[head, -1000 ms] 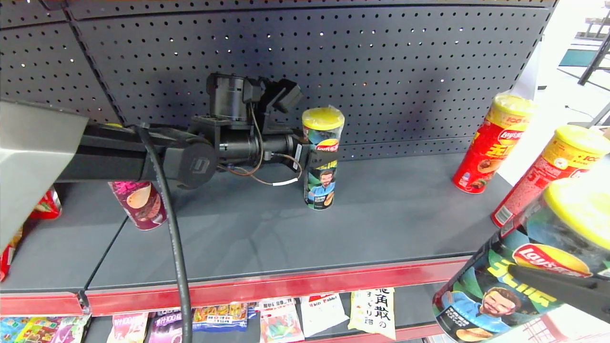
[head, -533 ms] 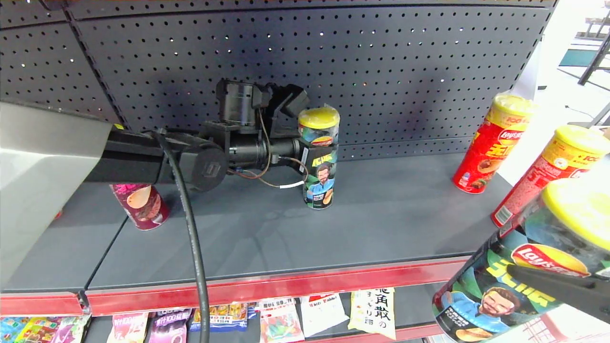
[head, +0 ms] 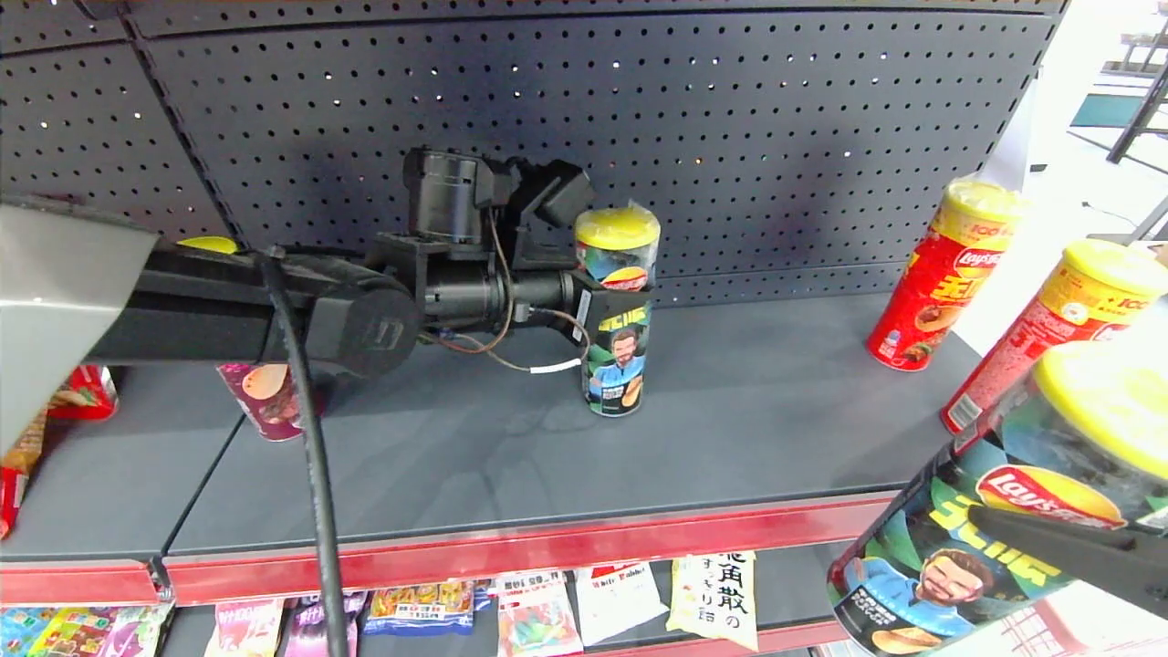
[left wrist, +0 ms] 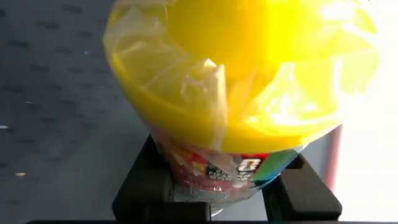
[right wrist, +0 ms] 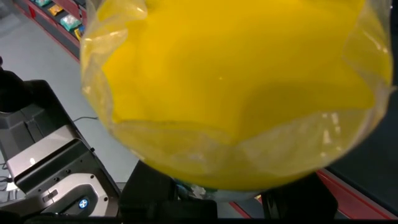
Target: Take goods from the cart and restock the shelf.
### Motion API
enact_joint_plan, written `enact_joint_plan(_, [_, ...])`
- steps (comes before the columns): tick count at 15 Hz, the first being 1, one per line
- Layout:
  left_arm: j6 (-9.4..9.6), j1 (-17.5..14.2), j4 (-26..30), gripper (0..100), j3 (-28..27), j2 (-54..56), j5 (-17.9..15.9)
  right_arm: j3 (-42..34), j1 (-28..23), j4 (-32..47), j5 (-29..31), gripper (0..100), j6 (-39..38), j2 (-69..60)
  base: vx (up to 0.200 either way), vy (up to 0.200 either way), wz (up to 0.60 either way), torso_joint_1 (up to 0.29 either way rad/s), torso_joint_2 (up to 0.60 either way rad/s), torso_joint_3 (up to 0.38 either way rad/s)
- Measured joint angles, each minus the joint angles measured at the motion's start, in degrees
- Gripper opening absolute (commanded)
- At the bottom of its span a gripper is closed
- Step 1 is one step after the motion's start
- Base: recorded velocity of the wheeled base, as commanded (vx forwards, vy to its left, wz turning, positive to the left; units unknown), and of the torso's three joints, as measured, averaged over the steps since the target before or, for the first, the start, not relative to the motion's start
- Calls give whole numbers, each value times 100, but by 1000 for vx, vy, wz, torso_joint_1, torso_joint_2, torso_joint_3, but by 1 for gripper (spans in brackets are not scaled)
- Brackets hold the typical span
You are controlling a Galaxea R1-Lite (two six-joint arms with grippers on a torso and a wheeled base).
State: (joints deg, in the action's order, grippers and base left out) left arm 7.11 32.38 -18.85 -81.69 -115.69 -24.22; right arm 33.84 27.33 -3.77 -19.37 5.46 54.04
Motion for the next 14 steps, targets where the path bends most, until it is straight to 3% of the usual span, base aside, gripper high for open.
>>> enact_joint_plan(7, [-55, 450, -12, 0, 1229, 824, 39, 0, 0, 0, -20, 0, 1, 15, 0, 0, 0, 0, 0, 0])
enact_joint_plan(11, [-27, 480, -91, 0, 1596, 1026, 66, -7, -2, 0, -22, 0, 4, 17, 0, 0, 0, 0, 0, 0])
enact_joint_plan(14, [-27, 480, -477, 0, 1836, 1064, 140, -9, 0, 0, -20, 0, 4, 6, 0, 0, 0, 0, 0, 0])
